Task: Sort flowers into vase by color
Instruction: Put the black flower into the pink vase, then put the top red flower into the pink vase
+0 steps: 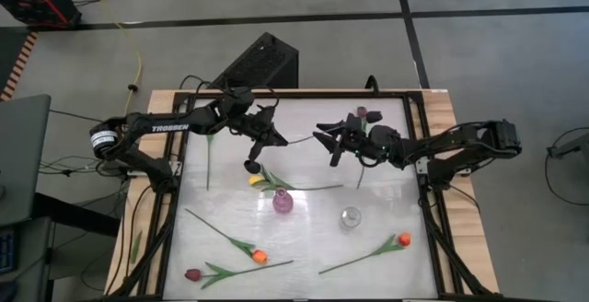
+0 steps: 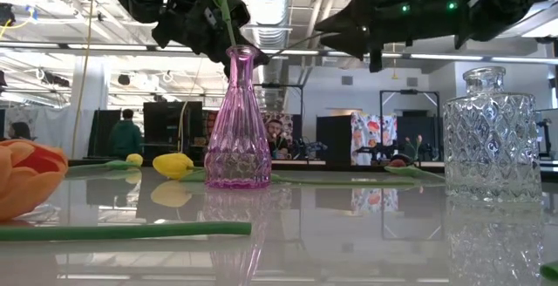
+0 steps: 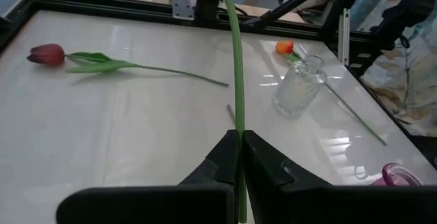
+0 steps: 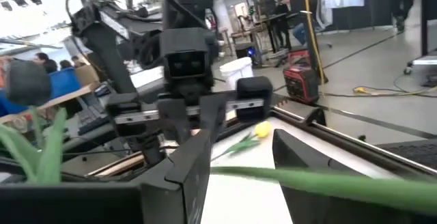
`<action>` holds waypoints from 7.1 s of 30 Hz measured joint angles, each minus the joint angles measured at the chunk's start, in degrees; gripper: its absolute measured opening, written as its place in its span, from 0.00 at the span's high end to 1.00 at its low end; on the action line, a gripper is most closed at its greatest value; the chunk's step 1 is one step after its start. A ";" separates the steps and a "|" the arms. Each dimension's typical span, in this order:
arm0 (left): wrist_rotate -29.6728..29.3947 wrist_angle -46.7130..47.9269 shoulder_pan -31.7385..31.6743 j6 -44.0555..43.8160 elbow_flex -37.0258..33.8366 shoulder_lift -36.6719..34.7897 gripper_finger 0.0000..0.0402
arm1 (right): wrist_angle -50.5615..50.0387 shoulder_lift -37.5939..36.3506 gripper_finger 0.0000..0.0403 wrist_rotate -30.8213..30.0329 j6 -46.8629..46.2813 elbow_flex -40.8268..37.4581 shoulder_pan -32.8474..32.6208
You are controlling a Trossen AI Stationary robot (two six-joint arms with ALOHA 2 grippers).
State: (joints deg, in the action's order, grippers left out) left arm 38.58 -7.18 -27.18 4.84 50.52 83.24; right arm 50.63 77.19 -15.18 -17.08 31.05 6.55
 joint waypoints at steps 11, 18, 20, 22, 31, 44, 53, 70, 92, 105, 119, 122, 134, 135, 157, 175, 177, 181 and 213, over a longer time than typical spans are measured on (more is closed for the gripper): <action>-1.83 -0.04 0.22 -0.07 0.02 0.00 1.00 | 0.96 0.00 0.80 0.04 0.02 0.00 -0.98; -2.84 0.75 0.22 -0.45 0.07 0.00 0.98 | 1.48 0.00 0.94 0.59 0.93 0.68 -3.08; -2.85 2.40 0.26 1.28 0.11 -0.02 0.94 | 0.40 0.02 0.93 2.41 1.05 1.86 -3.68; -2.85 5.42 0.04 3.28 0.11 -0.13 0.90 | -2.33 0.00 0.93 4.38 1.07 3.88 -4.21; -4.59 27.70 -1.97 11.67 0.09 -1.98 0.78 | -40.20 0.00 0.93 9.22 4.52 22.33 -8.14; -6.81 9.73 -4.19 6.41 -18.41 -6.76 0.84 | -70.04 -0.02 0.93 11.84 8.11 45.62 -14.35; -9.96 1.68 -4.41 0.86 -27.00 -16.68 0.85 | -70.69 2.39 0.93 15.72 5.97 46.66 -13.84; -9.96 1.98 -4.35 -0.11 -27.50 -23.93 0.85 | -72.72 11.14 0.93 19.65 6.23 53.22 -14.05; -10.44 3.79 -4.30 -0.03 -27.50 -23.91 0.85 | -74.47 14.24 0.93 18.40 5.87 53.09 -12.39; -10.55 3.80 -4.30 -0.02 -27.47 -23.91 0.85 | -75.84 14.82 0.79 18.18 3.18 53.09 -11.63; -10.57 3.67 -4.30 0.02 -27.47 -23.91 0.85 | -83.60 14.80 0.37 19.79 5.48 55.54 -11.63; -10.56 3.67 -4.30 0.02 -27.47 -23.91 0.85 | -88.39 14.69 0.34 20.12 5.55 58.02 -11.65; -10.57 3.72 -4.30 0.27 -27.47 -23.91 0.85 | -101.11 14.73 0.34 23.42 6.04 64.37 -12.39; -10.57 3.76 -4.29 0.24 -27.47 -23.91 0.85 | -101.93 14.73 0.34 24.52 6.02 64.51 -12.39; -10.57 5.41 -4.30 0.42 -27.45 -23.89 0.85 | -116.27 12.24 0.34 5.65 -10.33 43.70 -15.96; -12.72 6.04 -4.30 0.63 -27.45 -23.89 0.85 | -95.01 0.27 0.34 1.51 -24.45 15.75 6.38; -12.97 6.05 -4.30 0.67 -27.45 -23.89 0.85 | -94.93 1.68 0.34 1.51 -25.16 15.34 8.06; -13.32 6.23 -4.30 0.61 -27.45 -23.89 0.85 | -93.87 5.28 0.34 1.61 -26.67 15.34 10.50; -19.49 9.88 -4.30 -3.89 -27.45 -28.87 0.85 | -87.60 -1.73 0.96 5.73 -22.93 15.17 11.32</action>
State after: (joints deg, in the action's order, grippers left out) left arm 19.09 2.70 -31.48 0.95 23.07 54.37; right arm -36.97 75.46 -9.45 -40.01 46.22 17.87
